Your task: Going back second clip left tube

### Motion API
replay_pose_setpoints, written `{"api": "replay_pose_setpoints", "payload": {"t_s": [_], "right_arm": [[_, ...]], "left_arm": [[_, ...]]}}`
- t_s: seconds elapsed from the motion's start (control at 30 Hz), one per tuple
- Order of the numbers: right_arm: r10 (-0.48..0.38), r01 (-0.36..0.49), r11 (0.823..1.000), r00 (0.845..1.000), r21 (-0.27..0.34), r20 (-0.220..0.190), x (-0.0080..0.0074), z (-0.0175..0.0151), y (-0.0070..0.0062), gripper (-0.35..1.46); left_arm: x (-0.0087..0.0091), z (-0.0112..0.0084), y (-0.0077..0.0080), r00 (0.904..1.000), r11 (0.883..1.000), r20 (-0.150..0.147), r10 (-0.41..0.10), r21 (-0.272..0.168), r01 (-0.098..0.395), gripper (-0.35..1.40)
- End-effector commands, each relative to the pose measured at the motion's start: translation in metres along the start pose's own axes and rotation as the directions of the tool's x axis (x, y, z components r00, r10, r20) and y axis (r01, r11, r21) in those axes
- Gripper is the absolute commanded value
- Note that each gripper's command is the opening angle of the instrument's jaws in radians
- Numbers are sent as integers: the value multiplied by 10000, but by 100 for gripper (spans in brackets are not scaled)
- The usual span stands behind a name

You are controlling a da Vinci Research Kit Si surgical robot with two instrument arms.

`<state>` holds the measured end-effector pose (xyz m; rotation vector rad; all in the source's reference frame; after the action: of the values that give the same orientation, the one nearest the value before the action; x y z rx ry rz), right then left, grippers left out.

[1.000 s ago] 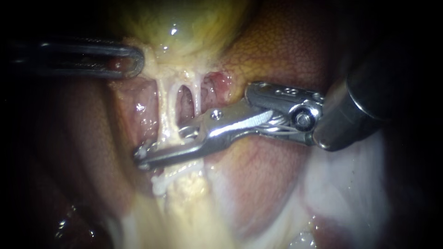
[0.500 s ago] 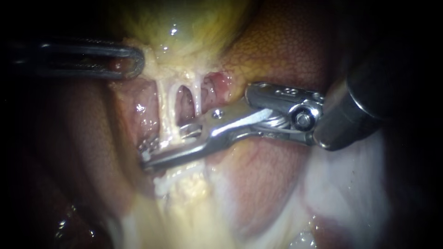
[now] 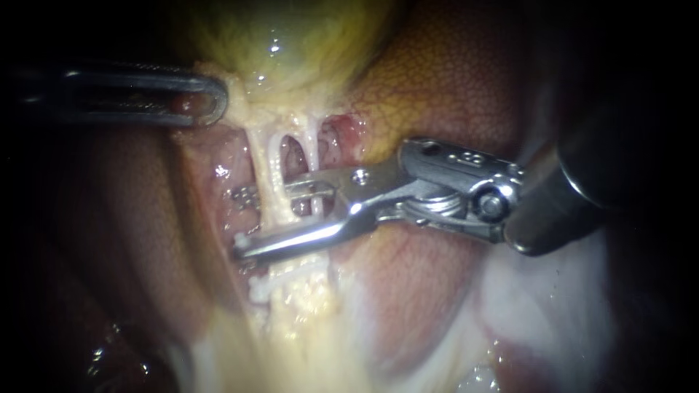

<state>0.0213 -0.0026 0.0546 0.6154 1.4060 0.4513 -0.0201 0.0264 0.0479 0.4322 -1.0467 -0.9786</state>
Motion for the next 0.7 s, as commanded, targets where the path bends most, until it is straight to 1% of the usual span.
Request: {"api": "replay_pose_setpoints", "payload": {"t_s": [0.03,0.1,0.17,0.23,0.33,0.37,0.43,0.5,0.53,0.6,0.67,0.7], "right_arm": [[-212,212,9997,9998,-89,-2,0,-3,-2,50],[-885,885,9955,9961,-328,24,-1,-10,-5,50],[-1255,1257,9906,9921,-549,55,0,-16,-6,50],[-1792,1797,9807,9837,-773,122,0,-23,-8,50],[-2086,2094,9731,9778,-956,180,2,-33,-13,50],[-2445,2457,9635,9693,-1064,247,4,-42,-18,50],[-2565,2580,9593,9661,-1152,282,9,-53,-24,50],[-2840,2861,9499,9582,-1256,348,15,-64,-30,50],[-3016,3045,9436,9525,-1298,420,20,-71,-34,50],[-3167,3218,9384,9467,-1261,591,27,-79,-40,50],[-3299,3410,9335,9380,-1113,1067,36,-87,-46,50],[-3268,3407,9346,9359,-1021,1313,39,-90,-49,50]], "left_arm": [[0,0,0,10000,10000,0,3,4,-3,-35],[0,-1,1,10000,10000,-2,5,10,-5,-35],[0,-2,1,10000,10000,-4,7,14,-6,-35],[0,-2,1,10000,10000,-5,8,18,-8,-35],[0,-3,2,10000,10000,-7,9,21,-9,-35],[1,-4,2,10000,10000,-8,10,24,-10,-35],[1,-4,2,10000,10000,-9,11,27,-11,-35],[1,-4,2,10000,10000,-10,12,29,-12,-35],[1,-4,2,10000,10000,-10,13,29,-13,-35],[1,-4,2,10000,10000,-9,14,28,-14,-35],[1,-4,2,10000,10000,-9,15,27,-15,-35],[1,-4,2,10000,10000,-8,15,27,-15,-35]]}}
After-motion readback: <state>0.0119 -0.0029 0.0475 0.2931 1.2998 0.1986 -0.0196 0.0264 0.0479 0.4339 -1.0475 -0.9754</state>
